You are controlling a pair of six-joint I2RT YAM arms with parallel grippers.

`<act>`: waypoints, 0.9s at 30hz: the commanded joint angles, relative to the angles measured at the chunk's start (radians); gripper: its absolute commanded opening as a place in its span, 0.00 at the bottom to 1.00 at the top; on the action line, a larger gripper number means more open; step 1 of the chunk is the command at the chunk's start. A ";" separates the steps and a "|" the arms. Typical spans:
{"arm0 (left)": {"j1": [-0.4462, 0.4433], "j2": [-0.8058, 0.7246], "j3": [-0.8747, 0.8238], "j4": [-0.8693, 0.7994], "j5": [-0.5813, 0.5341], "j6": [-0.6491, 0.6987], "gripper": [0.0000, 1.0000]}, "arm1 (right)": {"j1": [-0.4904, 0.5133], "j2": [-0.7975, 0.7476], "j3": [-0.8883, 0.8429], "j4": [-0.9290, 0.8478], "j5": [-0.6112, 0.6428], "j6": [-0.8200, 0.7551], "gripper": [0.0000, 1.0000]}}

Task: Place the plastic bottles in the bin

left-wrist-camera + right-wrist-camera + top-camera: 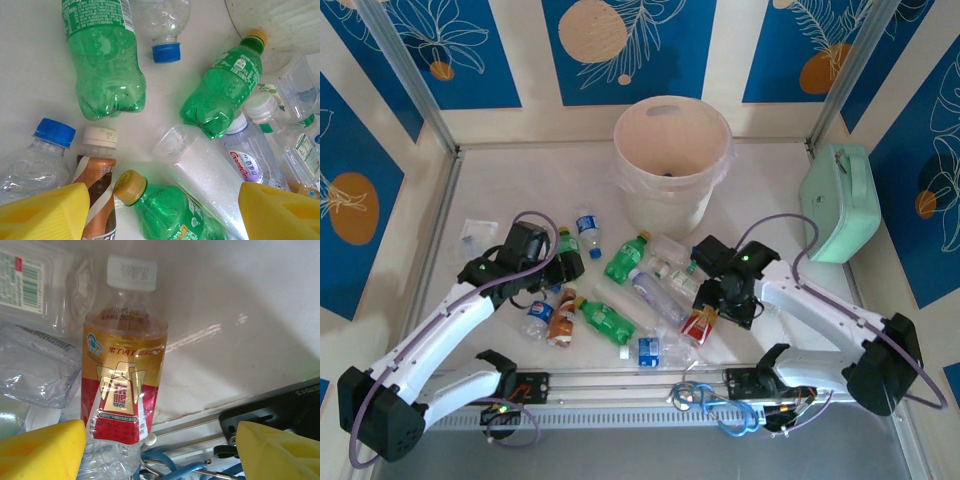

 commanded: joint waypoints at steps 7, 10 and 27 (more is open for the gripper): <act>-0.007 0.002 -0.014 0.028 0.026 -0.013 0.78 | 0.000 0.110 -0.027 0.124 -0.088 0.065 0.77; -0.007 -0.002 -0.020 0.032 0.020 -0.016 0.79 | -0.009 0.136 -0.050 0.165 -0.113 0.066 0.76; -0.006 0.019 -0.032 0.063 0.029 -0.024 0.80 | -0.093 0.249 -0.145 0.290 -0.166 0.011 0.69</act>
